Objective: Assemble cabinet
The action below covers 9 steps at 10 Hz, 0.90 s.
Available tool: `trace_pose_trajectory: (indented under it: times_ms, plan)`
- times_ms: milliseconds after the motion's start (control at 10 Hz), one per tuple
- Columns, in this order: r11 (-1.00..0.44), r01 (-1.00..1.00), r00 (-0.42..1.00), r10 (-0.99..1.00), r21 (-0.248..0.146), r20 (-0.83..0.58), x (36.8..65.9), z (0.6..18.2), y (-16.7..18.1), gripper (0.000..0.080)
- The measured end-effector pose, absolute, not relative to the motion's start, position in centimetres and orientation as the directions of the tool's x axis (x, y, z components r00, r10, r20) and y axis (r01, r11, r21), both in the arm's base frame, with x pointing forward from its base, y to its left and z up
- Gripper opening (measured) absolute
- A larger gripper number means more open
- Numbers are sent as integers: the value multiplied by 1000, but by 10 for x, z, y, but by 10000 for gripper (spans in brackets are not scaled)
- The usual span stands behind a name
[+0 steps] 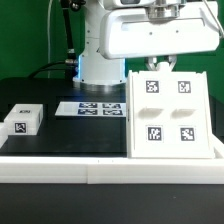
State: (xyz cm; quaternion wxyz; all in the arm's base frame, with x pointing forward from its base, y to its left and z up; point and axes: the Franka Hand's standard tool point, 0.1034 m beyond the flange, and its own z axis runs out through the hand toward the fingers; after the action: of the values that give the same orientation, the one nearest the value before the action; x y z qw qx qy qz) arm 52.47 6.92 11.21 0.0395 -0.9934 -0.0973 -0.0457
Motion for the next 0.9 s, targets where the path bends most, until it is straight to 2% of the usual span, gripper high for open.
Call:
trace_pose_trajectory:
  times_ms: [100,500,700,900]
  plan:
    - [-977,203,977,197,-70,87,522,108,68,2]
    - [-972,216,976,215,-89,26,525,123,68,2]
    - [-967,234,972,234,-100,4,538,133,69,2]
    - [-967,233,972,234,-100,4,537,131,69,2]
